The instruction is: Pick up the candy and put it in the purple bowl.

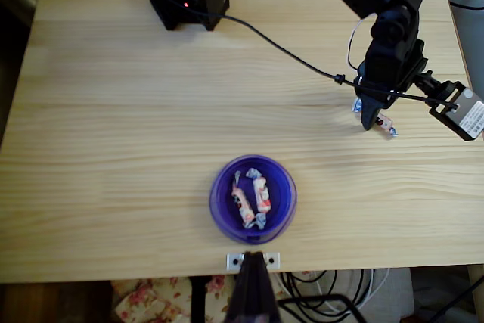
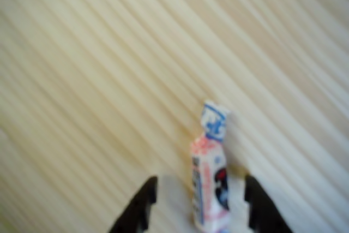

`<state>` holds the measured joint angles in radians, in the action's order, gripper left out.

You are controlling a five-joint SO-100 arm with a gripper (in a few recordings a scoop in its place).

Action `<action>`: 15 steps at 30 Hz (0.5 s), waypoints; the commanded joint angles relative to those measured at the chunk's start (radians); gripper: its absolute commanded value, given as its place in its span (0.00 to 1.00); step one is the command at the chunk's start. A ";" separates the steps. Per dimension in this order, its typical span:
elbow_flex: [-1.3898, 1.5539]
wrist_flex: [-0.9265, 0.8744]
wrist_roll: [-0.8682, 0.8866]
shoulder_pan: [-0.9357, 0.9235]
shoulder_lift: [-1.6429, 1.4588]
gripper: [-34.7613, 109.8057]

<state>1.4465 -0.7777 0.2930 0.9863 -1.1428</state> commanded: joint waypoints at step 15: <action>0.018 0.100 0.066 -0.015 -0.126 0.24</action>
<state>1.4435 -0.7133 0.3451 0.9741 -1.1275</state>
